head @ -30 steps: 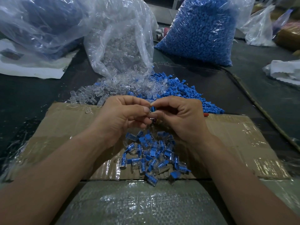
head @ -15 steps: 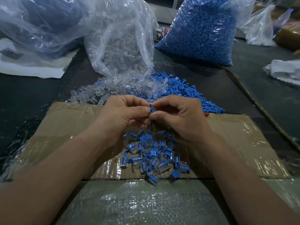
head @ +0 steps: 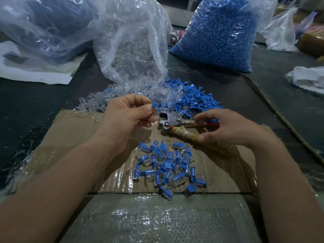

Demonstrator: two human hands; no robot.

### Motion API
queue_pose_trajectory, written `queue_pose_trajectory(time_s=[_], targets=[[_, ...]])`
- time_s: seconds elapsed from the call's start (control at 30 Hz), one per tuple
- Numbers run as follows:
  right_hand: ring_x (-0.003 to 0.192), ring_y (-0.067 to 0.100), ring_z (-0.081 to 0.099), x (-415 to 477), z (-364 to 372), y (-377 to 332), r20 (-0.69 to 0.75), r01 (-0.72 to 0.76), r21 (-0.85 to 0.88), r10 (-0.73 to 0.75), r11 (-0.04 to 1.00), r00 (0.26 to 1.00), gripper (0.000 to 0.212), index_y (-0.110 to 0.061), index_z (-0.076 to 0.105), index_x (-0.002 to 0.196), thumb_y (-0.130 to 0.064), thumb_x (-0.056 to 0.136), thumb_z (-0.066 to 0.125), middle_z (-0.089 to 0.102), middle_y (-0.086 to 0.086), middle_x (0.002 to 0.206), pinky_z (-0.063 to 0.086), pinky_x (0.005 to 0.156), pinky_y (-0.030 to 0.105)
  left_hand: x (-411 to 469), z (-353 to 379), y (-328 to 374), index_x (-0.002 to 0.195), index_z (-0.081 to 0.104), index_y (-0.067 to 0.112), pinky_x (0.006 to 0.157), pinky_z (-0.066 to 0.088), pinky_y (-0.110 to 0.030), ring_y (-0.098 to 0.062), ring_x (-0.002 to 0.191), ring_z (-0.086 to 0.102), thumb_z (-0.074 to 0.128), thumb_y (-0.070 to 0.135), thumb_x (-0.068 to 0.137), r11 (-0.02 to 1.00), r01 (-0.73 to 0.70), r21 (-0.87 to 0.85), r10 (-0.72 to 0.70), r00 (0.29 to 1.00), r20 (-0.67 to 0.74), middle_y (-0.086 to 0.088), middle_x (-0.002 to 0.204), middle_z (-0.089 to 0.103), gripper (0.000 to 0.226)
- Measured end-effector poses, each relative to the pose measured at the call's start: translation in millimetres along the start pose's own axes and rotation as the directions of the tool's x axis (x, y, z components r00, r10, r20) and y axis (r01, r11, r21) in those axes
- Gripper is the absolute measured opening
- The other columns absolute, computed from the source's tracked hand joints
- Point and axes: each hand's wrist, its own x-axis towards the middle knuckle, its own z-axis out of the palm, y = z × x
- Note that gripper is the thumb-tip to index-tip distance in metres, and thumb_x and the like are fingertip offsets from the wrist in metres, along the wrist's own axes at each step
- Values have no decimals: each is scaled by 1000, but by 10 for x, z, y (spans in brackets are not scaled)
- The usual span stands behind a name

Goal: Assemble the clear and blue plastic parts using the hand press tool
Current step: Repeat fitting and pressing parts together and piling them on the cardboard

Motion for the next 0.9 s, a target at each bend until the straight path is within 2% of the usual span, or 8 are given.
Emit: queue_pose_trajectory(time_s=[0.2,0.3,0.4,0.5,0.63,0.73,0.8,0.9], targets=[[94,-1,43,-13,9,-32,37,-12,-89,15,996,999,64,-43,45,114,-38,61,81,42,-20,105,32,71,13,5,-4,-5,75,59,7,46,50,-17,-9,50,61,59,-2,75,1000,4,6,-4,1000,3,-1,56,64,9],[90,1,44,2,43,-81,-8,-12,-169,11,986,1000,59,-40,48,113,-38,63,79,43,-20,100,36,70,20,9,-6,-12,76,59,7,45,50,-17,-10,50,62,59,0,73,1000,10,5,-10,1000,7,-1,56,64,8],[88,8,45,20,133,-157,-85,-24,-338,-5,941,996,51,-34,50,111,-42,65,72,45,-14,95,39,73,29,17,-5,-30,77,59,8,44,49,-18,-9,51,62,60,1,73,1000,23,11,-23,1000,2,0,56,64,8],[81,10,45,39,198,-225,-134,-14,-482,-58,876,989,41,-30,49,100,-45,67,68,47,-9,91,35,63,28,31,-8,-40,77,60,8,45,49,-17,-9,51,62,61,3,71,999,31,8,-31,999,-9,-1,57,65,8],[73,9,45,75,223,-251,-221,-43,-484,-74,874,972,18,-28,51,91,-31,76,61,50,-9,84,30,54,25,34,-2,-27,78,59,8,45,50,-17,-9,50,62,61,9,62,999,37,3,-37,999,0,-1,57,65,16],[75,11,44,111,276,-252,-232,-65,-492,-59,868,971,18,-29,47,91,-27,79,60,46,-10,82,25,52,24,31,6,-24,78,59,8,46,51,-17,-9,51,62,61,4,69,999,40,9,-40,999,-3,-1,57,66,10],[77,11,44,116,277,-239,-235,-66,-460,-50,886,971,18,-29,47,91,-26,79,60,46,-9,84,27,54,25,32,1,-26,78,59,7,46,50,-17,-9,51,62,58,0,74,999,35,-1,-35,999,-16,-1,57,66,8],[73,9,40,99,230,-190,-288,-49,-394,-72,918,955,18,-27,46,88,-22,78,60,42,-11,80,28,54,24,36,-13,-17,79,58,6,47,51,-18,-10,52,63,59,3,71,999,29,-33,-29,999,-24,-2,58,66,9]])
